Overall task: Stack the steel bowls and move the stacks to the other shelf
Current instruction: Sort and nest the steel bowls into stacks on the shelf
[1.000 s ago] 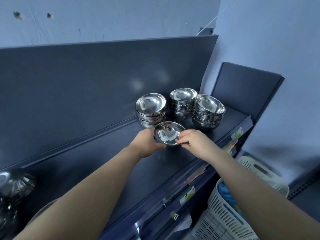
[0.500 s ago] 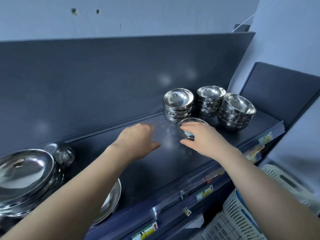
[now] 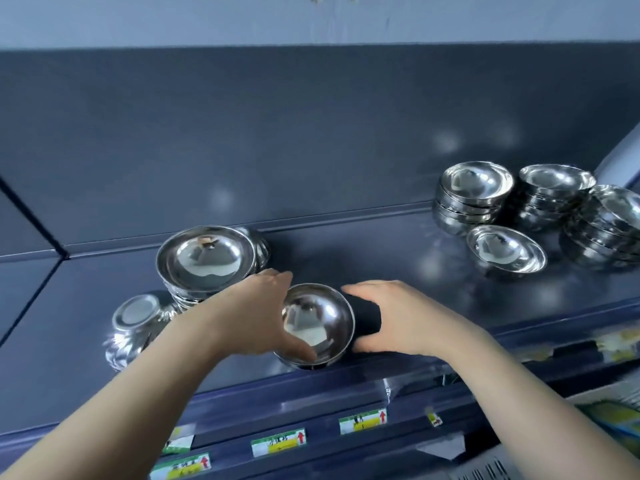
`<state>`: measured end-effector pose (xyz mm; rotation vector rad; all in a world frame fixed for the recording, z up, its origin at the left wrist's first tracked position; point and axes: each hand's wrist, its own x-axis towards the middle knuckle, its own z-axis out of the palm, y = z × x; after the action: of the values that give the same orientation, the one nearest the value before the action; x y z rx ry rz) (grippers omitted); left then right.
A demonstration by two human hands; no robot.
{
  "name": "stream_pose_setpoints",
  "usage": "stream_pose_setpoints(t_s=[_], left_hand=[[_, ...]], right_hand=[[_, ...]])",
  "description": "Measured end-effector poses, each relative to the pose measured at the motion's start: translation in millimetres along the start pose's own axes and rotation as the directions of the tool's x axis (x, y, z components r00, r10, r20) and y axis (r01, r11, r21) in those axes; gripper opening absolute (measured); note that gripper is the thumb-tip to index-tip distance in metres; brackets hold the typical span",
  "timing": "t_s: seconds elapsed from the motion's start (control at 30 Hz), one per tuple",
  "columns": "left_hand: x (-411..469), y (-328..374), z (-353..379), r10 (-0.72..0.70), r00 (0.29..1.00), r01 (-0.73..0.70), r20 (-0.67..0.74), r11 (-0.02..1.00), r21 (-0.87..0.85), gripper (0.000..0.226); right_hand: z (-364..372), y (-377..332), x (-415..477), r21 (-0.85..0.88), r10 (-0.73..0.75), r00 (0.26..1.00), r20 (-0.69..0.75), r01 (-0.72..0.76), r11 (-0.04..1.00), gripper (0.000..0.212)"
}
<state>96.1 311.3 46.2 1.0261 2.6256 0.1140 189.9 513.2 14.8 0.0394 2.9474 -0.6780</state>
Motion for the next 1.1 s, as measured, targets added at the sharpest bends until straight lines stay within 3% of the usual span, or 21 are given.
stream_pose_setpoints(t_s=[0.1,0.2,0.4,0.5,0.83,0.93,1.1], left_hand=[[0.1,-3.1,10.1,0.044,0.998,-0.043,0.051,0.999,-0.031,0.092],[5.3,-6.4,17.6,0.069,0.995,-0.065,0.067,0.996,-0.066,0.099],[20.1,9.9,16.0,0.11,0.993,-0.113,-0.051,0.99,-0.081,0.125],[38.1,28.6,11.0,0.162,0.976,-0.186,-0.147,0.969,-0.162,0.095],[107.6,154.9,-23.2,0.425,0.849,-0.525,-0.314,0.743,-0.414,0.055],[133.4,189.3,-23.9,0.459,0.827,-0.562,-0.326,0.699,-0.442,0.05],[168.9,222.9,-10.8,0.406,0.87,-0.493,-0.279,0.709,-0.505,0.055]], right_hand=[[6.9,-4.5,1.3,0.058,-0.006,1.0,0.017,0.005,0.998,0.05],[11.3,-4.2,-0.4,0.132,0.004,1.0,-0.005,-0.003,0.991,0.057],[2.8,6.6,-14.2,0.236,0.084,0.991,-0.101,-0.058,0.97,0.068],[-13.1,25.2,-28.0,0.26,0.131,0.977,-0.167,-0.084,0.962,0.077],[-103.9,107.9,-87.0,0.338,0.276,0.89,-0.363,-0.15,0.929,0.077],[-121.6,138.5,-96.4,0.361,0.324,0.867,-0.378,-0.184,0.914,0.071],[-132.2,182.0,-93.9,0.361,0.377,0.86,-0.345,-0.249,0.899,0.07]])
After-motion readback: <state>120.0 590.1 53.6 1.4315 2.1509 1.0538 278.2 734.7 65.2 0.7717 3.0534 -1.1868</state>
